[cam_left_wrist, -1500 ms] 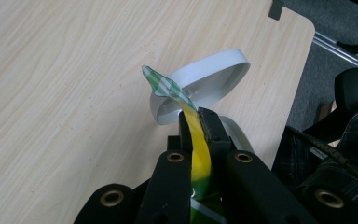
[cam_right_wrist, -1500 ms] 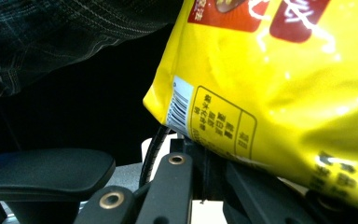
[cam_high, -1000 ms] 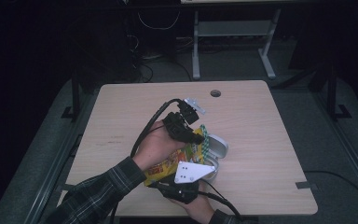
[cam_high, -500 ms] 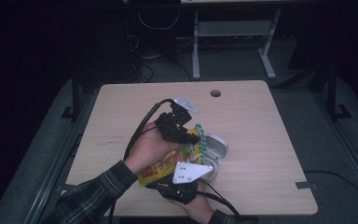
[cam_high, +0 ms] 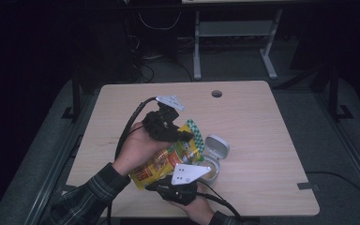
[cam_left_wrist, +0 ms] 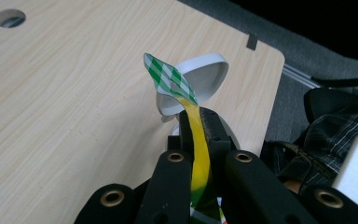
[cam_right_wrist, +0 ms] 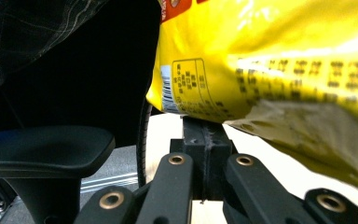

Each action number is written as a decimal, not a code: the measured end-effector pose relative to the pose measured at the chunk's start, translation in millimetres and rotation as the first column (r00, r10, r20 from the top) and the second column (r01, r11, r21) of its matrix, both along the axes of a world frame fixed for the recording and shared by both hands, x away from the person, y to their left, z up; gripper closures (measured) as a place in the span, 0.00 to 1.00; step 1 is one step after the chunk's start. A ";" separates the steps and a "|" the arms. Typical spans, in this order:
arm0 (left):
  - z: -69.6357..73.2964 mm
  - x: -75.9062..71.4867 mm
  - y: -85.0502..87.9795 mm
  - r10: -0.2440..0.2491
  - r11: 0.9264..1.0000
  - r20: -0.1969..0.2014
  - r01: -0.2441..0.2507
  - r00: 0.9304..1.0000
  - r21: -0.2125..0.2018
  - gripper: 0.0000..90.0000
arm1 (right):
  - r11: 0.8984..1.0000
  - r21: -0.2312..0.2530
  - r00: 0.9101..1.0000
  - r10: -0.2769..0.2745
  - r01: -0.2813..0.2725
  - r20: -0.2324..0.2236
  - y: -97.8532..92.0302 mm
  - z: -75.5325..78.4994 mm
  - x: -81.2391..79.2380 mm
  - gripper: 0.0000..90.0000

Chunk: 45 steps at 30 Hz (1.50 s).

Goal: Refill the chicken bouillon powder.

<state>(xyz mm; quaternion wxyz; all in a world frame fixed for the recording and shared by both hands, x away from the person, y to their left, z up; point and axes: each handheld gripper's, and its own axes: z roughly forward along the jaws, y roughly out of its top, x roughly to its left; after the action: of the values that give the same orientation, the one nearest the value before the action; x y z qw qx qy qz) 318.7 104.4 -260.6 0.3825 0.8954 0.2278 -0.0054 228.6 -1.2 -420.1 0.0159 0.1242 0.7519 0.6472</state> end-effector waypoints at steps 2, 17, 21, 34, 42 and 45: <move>1.6 0.3 7.0 0.006 1.000 0.000 -0.006 1.000 -0.022 1.00 | 1.000 -0.008 1.000 -0.002 0.002 -0.011 0.7 -0.8 0.3 1.00; -3.8 2.0 61.5 0.070 0.982 0.007 -0.068 0.998 -0.174 1.00 | 0.999 -0.031 0.998 -0.032 0.031 -0.045 -2.0 -4.6 8.0 1.00; -6.2 5.1 69.2 0.080 0.977 0.010 -0.076 0.997 -0.197 1.00 | 0.998 -0.044 0.998 -0.041 0.039 -0.045 -2.2 -3.6 8.3 1.00; -21.0 14.0 82.0 0.102 0.956 0.107 -0.068 0.989 -0.285 1.00 | 0.986 -0.133 0.994 -0.103 0.095 -0.049 -15.5 5.7 9.5 1.00; -42.5 26.0 84.8 0.130 0.941 0.128 -0.082 0.983 -0.328 1.00 | 0.979 -0.169 0.989 -0.128 0.113 -0.079 -29.3 10.4 12.8 1.00; -51.6 31.6 87.1 0.144 0.930 0.124 -0.091 0.982 -0.355 1.00 | 0.978 -0.175 0.987 -0.133 0.116 -0.088 -35.5 11.7 13.6 1.00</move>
<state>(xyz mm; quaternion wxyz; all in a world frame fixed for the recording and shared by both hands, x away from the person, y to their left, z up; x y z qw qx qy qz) 350.3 191.5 -312.2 0.5501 0.7964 0.2476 0.0440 242.2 -36.6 -408.4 0.0296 0.2011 0.7948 0.5719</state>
